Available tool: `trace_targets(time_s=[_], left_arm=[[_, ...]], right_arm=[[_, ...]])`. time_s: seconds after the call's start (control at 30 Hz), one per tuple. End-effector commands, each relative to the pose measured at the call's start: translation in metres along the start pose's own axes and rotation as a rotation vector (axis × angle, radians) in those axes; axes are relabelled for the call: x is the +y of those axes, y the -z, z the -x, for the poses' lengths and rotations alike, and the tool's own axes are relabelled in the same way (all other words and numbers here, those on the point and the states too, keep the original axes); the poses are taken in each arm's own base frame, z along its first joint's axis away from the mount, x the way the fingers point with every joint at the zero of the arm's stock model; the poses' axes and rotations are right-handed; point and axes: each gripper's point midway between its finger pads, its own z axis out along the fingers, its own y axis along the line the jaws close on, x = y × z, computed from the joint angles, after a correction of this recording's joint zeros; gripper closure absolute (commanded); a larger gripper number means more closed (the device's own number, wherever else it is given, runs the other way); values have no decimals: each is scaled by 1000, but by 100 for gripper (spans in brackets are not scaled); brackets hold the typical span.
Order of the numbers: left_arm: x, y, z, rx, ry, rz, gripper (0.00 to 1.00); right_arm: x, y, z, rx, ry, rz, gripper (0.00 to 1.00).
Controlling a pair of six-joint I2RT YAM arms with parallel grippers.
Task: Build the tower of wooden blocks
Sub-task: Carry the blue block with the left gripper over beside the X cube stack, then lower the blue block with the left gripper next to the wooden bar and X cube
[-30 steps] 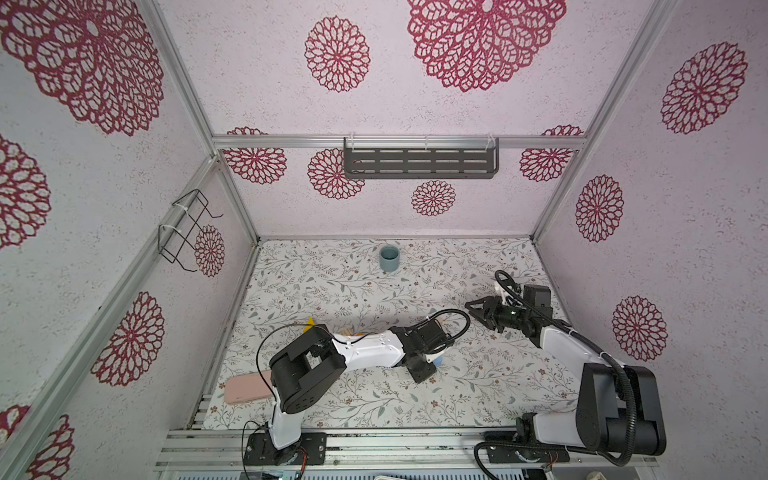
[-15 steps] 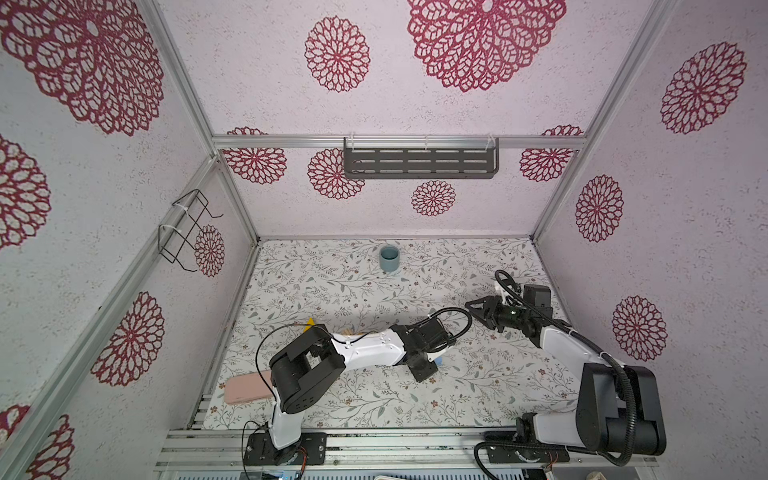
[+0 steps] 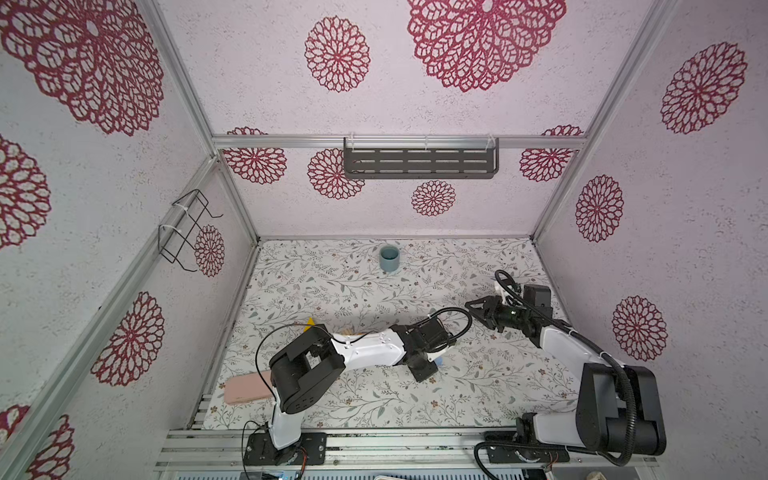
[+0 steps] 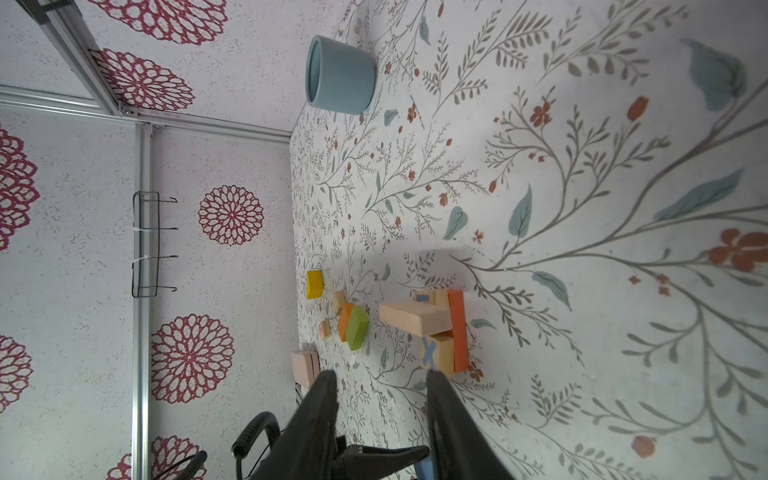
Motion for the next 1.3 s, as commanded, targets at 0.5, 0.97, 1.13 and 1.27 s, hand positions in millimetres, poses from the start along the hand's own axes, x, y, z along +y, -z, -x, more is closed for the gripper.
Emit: trace_targets(time_s=[0.5,0.97,1.13,1.27], left_arm=[[47,82,45,-124,-108,-23,85],[59,86,52,-166,-275,-44,87],[56,79,51,-157,-343,-52,88],[56,75,52,-160,-405,-53,88]], right_arm=[[15,3,3,-22,50,76,61],[15,2,2,-21,49,81,61],[14,1,3,-20,47,79,61],[13,1,4,-20,42,78,61]])
